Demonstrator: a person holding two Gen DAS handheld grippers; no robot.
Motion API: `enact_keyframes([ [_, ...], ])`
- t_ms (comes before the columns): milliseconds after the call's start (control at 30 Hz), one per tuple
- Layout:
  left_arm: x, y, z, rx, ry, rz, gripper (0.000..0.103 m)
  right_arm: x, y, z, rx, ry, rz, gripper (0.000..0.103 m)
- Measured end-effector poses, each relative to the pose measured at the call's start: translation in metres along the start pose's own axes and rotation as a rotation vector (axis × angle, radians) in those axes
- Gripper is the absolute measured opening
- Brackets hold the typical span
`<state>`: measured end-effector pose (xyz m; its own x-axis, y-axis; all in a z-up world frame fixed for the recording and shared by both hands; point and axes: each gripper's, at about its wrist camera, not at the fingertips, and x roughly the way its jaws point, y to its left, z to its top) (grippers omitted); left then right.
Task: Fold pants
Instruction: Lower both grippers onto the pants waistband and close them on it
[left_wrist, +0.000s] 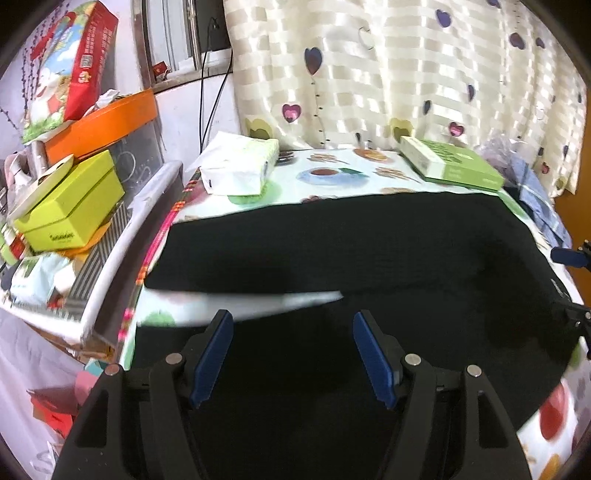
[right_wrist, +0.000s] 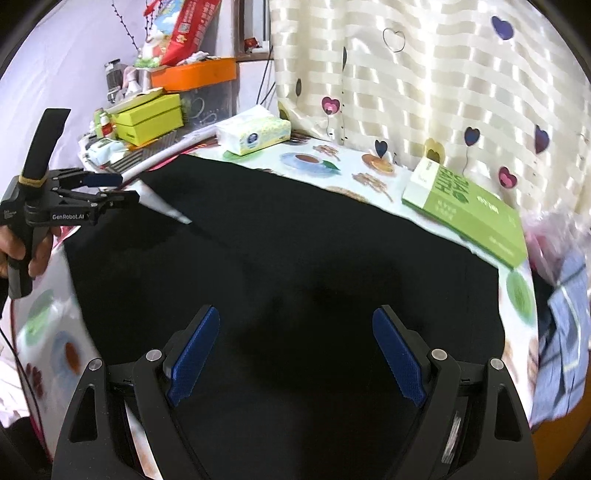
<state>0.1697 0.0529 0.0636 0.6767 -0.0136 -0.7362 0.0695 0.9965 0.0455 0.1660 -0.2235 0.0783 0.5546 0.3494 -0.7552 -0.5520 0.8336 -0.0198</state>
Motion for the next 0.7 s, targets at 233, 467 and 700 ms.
enact_keyframes([
  [233,0.053,0.023,0.044,0.029,0.029,0.022,0.07,0.049,-0.038,0.044,-0.004,0.041,0.014,0.085],
  [467,0.11,0.045,0.073,0.023,0.075,0.01,0.07,0.103,-0.071,0.074,0.0,0.091,0.014,0.085],
  [700,0.152,0.055,0.082,0.009,0.113,0.007,0.07,0.153,-0.096,0.087,0.022,0.143,0.011,0.085],
])
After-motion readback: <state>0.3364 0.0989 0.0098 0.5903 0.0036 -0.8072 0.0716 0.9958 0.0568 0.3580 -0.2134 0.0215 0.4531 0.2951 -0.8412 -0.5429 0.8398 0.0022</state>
